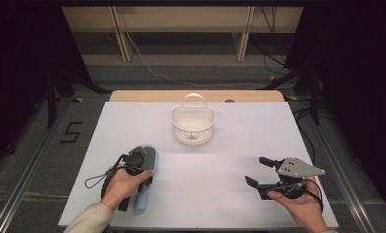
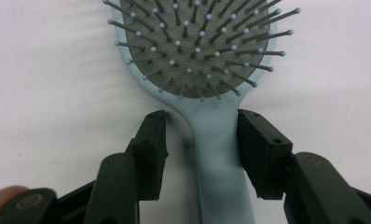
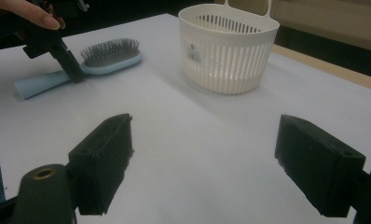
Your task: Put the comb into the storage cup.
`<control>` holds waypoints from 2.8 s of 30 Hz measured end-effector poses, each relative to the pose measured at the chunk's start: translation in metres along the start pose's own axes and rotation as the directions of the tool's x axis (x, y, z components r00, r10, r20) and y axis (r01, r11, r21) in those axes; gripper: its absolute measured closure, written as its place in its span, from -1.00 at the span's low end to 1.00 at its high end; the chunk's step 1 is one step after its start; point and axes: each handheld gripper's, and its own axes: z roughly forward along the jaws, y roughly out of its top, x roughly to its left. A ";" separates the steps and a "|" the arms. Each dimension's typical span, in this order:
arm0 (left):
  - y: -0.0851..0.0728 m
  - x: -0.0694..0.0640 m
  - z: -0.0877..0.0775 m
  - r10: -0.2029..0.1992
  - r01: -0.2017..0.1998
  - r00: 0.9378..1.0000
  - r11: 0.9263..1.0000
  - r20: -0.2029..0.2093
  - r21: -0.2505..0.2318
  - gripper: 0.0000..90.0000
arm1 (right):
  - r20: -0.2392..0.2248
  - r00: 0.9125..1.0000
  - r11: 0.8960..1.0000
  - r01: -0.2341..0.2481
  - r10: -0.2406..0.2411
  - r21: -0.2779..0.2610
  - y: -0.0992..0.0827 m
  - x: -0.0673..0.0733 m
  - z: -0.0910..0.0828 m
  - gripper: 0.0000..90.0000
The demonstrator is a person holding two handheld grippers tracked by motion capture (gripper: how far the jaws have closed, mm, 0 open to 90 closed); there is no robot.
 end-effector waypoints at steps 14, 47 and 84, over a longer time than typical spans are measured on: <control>0.001 -0.006 0.000 0.022 -0.021 1.000 1.000 -0.012 0.011 0.35 | -0.002 1.000 1.000 -0.001 0.001 0.001 0.000 0.000 0.000 -0.55; 0.000 0.003 -0.001 0.049 -0.049 0.999 0.998 -0.019 0.026 0.54 | -0.012 1.000 1.000 0.001 -0.001 -0.001 0.000 0.000 0.000 -0.53; -0.003 0.014 -0.019 0.184 -0.175 0.983 0.960 0.022 -0.217 0.55 | -0.013 1.000 1.000 -0.002 0.002 0.001 -0.001 -0.001 -0.001 -0.53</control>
